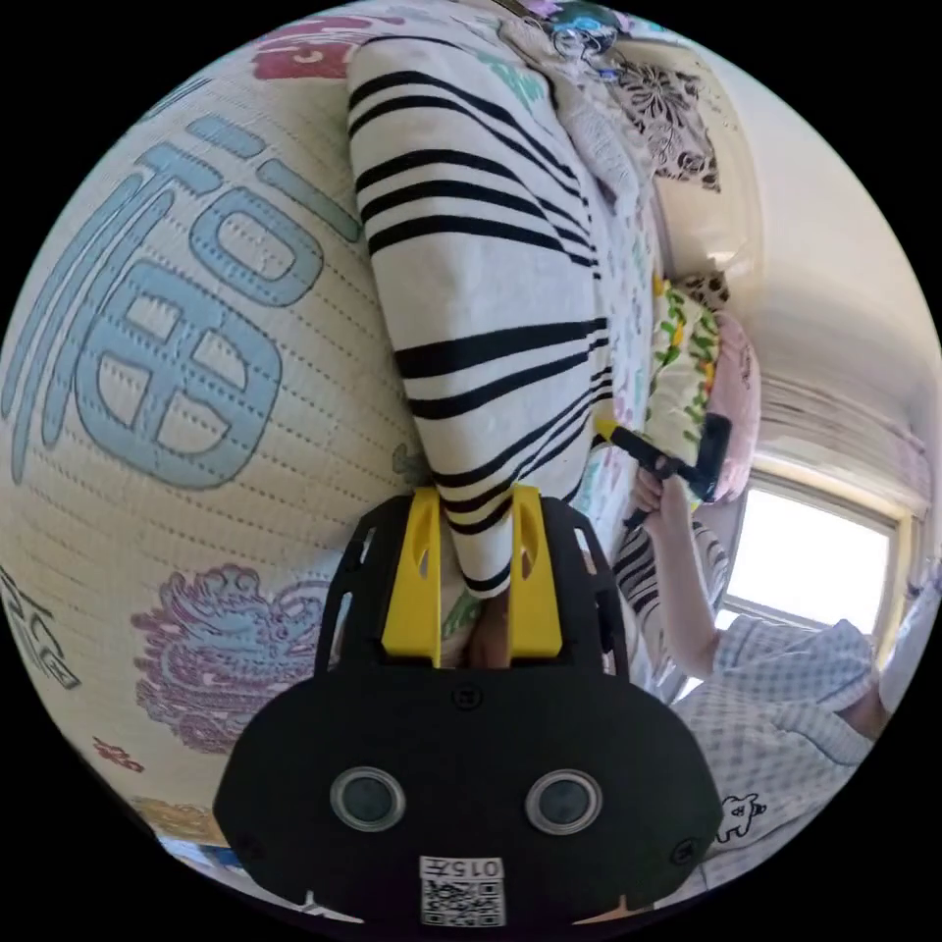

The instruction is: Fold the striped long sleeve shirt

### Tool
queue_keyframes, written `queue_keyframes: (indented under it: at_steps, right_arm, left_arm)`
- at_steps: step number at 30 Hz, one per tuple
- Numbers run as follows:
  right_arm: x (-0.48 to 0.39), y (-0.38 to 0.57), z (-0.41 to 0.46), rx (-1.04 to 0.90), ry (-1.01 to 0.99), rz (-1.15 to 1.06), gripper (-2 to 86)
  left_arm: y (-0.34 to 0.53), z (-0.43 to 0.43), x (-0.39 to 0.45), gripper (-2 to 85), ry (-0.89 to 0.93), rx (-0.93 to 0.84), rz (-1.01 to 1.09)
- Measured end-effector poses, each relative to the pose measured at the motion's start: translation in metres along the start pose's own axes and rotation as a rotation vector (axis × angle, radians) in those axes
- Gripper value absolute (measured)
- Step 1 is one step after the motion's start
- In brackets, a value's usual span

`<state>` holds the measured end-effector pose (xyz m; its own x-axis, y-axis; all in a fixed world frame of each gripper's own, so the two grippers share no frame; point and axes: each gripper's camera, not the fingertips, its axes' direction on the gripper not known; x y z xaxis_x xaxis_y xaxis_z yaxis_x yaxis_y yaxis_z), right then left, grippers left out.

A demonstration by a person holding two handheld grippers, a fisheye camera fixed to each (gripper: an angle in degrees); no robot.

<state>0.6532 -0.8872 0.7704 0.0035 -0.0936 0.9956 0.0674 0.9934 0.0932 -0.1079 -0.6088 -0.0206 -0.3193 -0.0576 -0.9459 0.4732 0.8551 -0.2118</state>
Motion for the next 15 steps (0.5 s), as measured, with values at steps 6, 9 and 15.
queue_keyframes:
  at_steps: [6, 9, 15]
  right_arm:
    - [0.009, 0.024, -0.025, 0.036, -0.366, 0.107, 2.3]
    - [-0.007, 0.046, -0.015, -0.007, -0.351, 0.093, 2.7]
    - [0.001, 0.039, -0.011, -0.066, -0.340, 0.022, 6.6]
  left_arm:
    - [0.013, -0.030, 0.019, 1.7, 0.005, 0.087, 0.138]
    - [0.026, -0.038, 0.024, 1.9, -0.049, 0.082, 0.209]
    - [0.013, -0.001, 0.003, 7.0, -0.188, -0.048, 0.249]
